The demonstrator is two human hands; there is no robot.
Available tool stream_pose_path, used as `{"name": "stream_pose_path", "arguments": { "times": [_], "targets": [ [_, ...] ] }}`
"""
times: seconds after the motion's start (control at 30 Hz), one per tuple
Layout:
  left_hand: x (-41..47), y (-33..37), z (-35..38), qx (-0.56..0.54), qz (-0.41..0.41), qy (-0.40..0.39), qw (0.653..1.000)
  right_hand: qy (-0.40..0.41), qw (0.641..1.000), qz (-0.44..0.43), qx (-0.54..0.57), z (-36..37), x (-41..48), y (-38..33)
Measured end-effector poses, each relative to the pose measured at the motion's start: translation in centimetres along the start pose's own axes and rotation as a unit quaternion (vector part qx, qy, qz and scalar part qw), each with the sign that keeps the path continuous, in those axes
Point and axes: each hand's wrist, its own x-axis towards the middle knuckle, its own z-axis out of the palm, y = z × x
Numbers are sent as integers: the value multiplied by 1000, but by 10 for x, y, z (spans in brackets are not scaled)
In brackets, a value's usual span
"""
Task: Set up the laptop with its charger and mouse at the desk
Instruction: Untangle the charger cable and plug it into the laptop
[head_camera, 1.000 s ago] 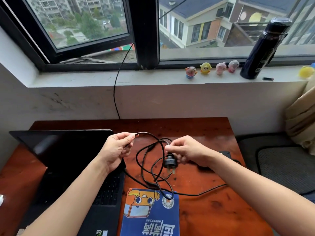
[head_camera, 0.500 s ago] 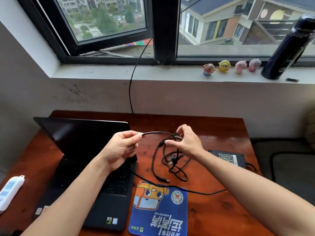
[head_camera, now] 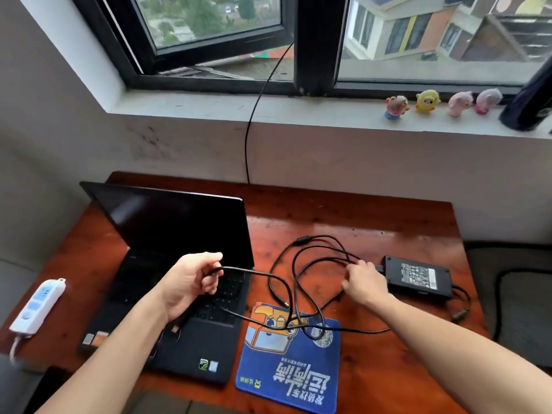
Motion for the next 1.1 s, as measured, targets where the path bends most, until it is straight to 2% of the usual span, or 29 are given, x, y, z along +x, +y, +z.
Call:
{"name": "stream_pose_path", "arguments": {
  "times": [0.07, 0.2, 0.3, 0.33, 0.43, 0.5, 0.53, 0.57, 0.63, 0.67, 0.77, 0.87, 0.93, 1.0, 1.07, 1.1],
  "targets": [
    [2, -19, -7, 64, -30, 4, 997, 4, 999, 11, 53, -5, 0, -11],
    [14, -46, -10, 183, -51, -24, 981, -150, 978, 42, 139, 9, -12, -42],
    [21, -57, -8, 286, -58, -74, 954, -199, 959, 75, 185, 29, -28, -57],
    [22, -60, -7, 305, -67, -92, 946, -202, 946, 98, 232, 34, -30, -61],
    [25, -68, 4, 378, -87, -128, 913, -215, 874, 146, 410, 24, -29, -66],
    [29, -71, 11, 416, -93, -129, 895, -173, 865, 128, 454, 0, -19, -58],
    [32, -73, 14, 442, -94, -125, 884, -123, 876, 117, 451, -14, -14, -51],
    [35, -73, 18, 468, -95, -119, 871, -54, 897, 111, 424, -27, -9, -41],
    [44, -73, 27, 496, -113, -115, 853, 60, 945, 122, 296, -45, 0, -13],
    [47, -72, 34, 487, -140, -120, 854, 72, 959, 133, 239, -47, 3, 3],
    [56, -77, 60, 422, -228, -150, 865, -19, 973, 170, 152, -37, 0, 39],
    [62, -90, 91, 384, -262, -168, 870, -42, 986, 147, 66, -13, -9, 44],
    [60, -97, 106, 375, -243, -155, 881, -36, 992, 122, 15, 1, -15, 39],
    [62, -93, 117, 329, -207, -122, 913, -53, 991, 126, 13, 12, -18, 43],
    [67, -72, 118, 271, -139, -83, 949, -72, 979, 156, 106, 12, -18, 50],
    [72, -56, 114, 276, -81, -61, 956, -72, 968, 169, 169, 7, -17, 56]
  ]
}}
